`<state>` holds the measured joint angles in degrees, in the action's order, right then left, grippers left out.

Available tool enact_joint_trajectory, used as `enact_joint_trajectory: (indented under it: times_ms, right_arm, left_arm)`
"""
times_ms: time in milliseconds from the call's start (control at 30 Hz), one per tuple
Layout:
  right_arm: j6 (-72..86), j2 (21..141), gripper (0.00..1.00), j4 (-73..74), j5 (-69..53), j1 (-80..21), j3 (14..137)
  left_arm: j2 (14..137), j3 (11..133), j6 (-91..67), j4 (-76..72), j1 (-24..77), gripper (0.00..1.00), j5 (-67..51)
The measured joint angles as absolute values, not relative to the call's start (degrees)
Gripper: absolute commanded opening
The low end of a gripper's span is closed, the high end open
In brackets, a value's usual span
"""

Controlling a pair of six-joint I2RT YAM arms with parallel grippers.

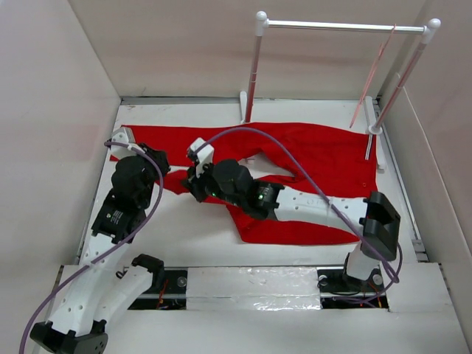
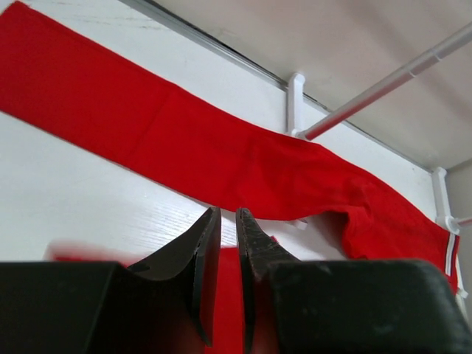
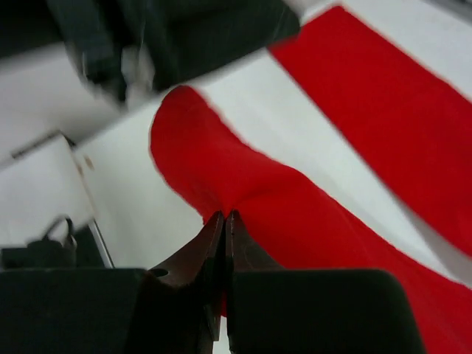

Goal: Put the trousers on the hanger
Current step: Flatten out the trousers at the center of the board.

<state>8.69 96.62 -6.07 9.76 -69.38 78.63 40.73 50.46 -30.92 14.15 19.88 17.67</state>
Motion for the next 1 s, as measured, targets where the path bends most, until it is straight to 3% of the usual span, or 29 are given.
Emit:
enact_joint_trajectory:
  times_ms: [100, 200, 233, 333, 400, 500, 567, 600, 633, 700, 1000]
  right_arm:
    - [10.83, 99.63, 0.09, -8.16, 3.33, -67.24, 81.60]
    - [13.50, 107.42, 0.28, -8.03, -4.23, -67.18, 84.18]
    - [14.11, 110.39, 0.43, -7.86, -6.55, -67.35, 84.73]
    - [15.68, 116.11, 0.71, -5.04, -12.32, -67.46, 84.42]
    - [16.38, 116.77, 0.74, -3.27, -14.68, -67.18, 82.67]
    - [17.15, 112.97, 0.70, -3.16, -16.80, -65.21, 78.83]
    - [17.41, 108.27, 0.57, -4.40, -16.97, -63.24, 75.83]
    - [17.47, 105.73, 0.45, -4.64, -16.82, -62.50, 74.52]
    - [17.34, 102.78, 0.20, -5.45, -16.32, -61.54, 72.95]
    - [17.19, 96.75, 0.10, -7.03, -14.87, -60.29, 69.76]
    - [15.70, 76.44, 0.16, -9.13, -4.01, -60.55, 53.19]
  left_arm:
    - [40.73, 51.53, -30.92, 16.27, 19.88, 0.21, 20.21]
    - [40.36, 52.23, -30.98, 17.85, 19.88, 0.28, 22.83]
    - [40.25, 52.25, -31.03, 18.35, 19.88, 0.29, 23.57]
    - [40.21, 52.38, -31.11, 20.56, 19.88, 0.30, 25.89]
    - [40.29, 52.36, -31.20, 21.74, 19.88, 0.31, 26.87]
    - [40.62, 52.03, -31.97, 22.63, 19.88, 0.31, 27.18]
    - [41.15, 50.98, -32.84, 22.00, 19.88, 0.31, 26.72]
    - [41.56, 50.06, -33.56, 21.67, 19.88, 0.31, 26.15]
    - [41.98, 48.82, -34.26, 21.17, 19.88, 0.31, 25.50]
    - [43.51, 46.24, -35.90, 20.32, 19.88, 0.31, 24.36]
    - [58.61, 38.54, -52.05, 24.27, 19.27, 0.34, 27.03]
